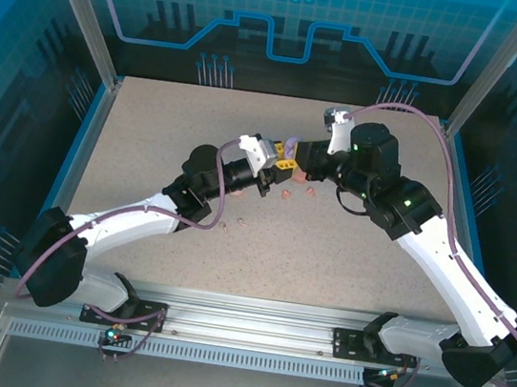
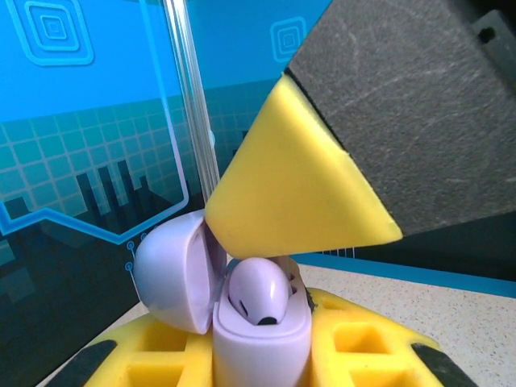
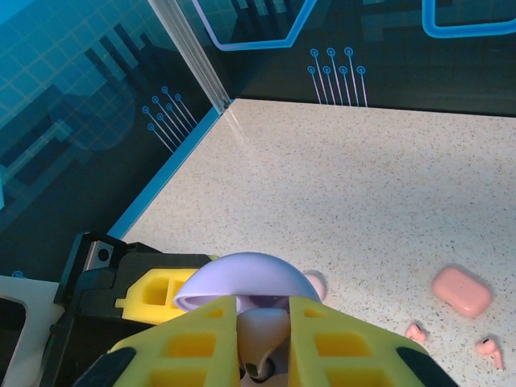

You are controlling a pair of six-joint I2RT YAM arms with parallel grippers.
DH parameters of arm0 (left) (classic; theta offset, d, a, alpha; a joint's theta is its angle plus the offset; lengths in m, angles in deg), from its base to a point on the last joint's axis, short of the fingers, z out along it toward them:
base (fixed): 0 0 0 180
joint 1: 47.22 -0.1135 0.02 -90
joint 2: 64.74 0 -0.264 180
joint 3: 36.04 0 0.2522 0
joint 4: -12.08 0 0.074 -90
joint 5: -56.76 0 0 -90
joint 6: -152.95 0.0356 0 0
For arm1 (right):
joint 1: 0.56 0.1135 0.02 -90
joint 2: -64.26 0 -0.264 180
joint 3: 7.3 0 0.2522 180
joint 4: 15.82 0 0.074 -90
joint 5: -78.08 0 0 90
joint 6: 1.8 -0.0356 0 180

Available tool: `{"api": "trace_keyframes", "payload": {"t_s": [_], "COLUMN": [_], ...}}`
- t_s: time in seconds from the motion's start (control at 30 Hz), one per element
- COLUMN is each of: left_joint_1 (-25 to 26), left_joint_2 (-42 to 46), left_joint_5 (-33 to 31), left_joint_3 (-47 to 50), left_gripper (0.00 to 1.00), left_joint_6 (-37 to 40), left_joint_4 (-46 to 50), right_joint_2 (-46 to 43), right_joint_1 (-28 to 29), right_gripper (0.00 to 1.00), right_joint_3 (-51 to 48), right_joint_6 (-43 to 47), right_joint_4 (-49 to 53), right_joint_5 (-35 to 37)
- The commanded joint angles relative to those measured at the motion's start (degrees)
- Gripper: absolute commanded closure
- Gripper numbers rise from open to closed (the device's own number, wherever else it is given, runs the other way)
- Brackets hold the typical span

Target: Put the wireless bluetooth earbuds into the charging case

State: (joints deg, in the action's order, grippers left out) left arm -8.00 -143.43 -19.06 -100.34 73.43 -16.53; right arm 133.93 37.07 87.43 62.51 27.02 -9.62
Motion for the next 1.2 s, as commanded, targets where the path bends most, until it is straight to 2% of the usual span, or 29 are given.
{"api": "trace_keyframes", "payload": {"t_s": [0.0,0.13,0.47,0.63,0.9,1.17], "left_joint_1": [0.5,0.5,0.5,0.5,0.5,0.7], "left_joint_2": [1.4,1.3,1.3,1.4,0.9,0.3], "left_joint_5": [0.2,0.2,-0.2,0.1,0.8,0.4], "left_joint_3": [-1.5,-1.3,-0.3,0.6,1.1,1.0], "left_gripper": [1.00,1.00,1.00,1.00,1.00,1.00], "left_joint_6": [0.1,-0.2,-0.5,-0.9,-1.6,-2.5], "left_joint_4": [-3.4,-3.6,-3.6,-3.6,-2.6,-3.4], "right_joint_2": [0.7,0.4,-1.8,3.0,21.6,28.6], "right_joint_1": [1.6,1.3,-1.9,-7.5,-9.8,-9.4], "right_gripper": [0.74,0.55,0.35,0.34,0.34,0.40], "right_joint_3": [0.0,1.9,8.4,15.9,33.8,37.0], "right_joint_6": [0.7,-0.5,-3.8,-4.4,0.0,0.9], "right_joint_4": [2.6,2.7,3.6,11.2,24.9,27.8], "right_joint_5": [-0.1,1.3,0.0,-3.6,-7.4,-8.3]}}
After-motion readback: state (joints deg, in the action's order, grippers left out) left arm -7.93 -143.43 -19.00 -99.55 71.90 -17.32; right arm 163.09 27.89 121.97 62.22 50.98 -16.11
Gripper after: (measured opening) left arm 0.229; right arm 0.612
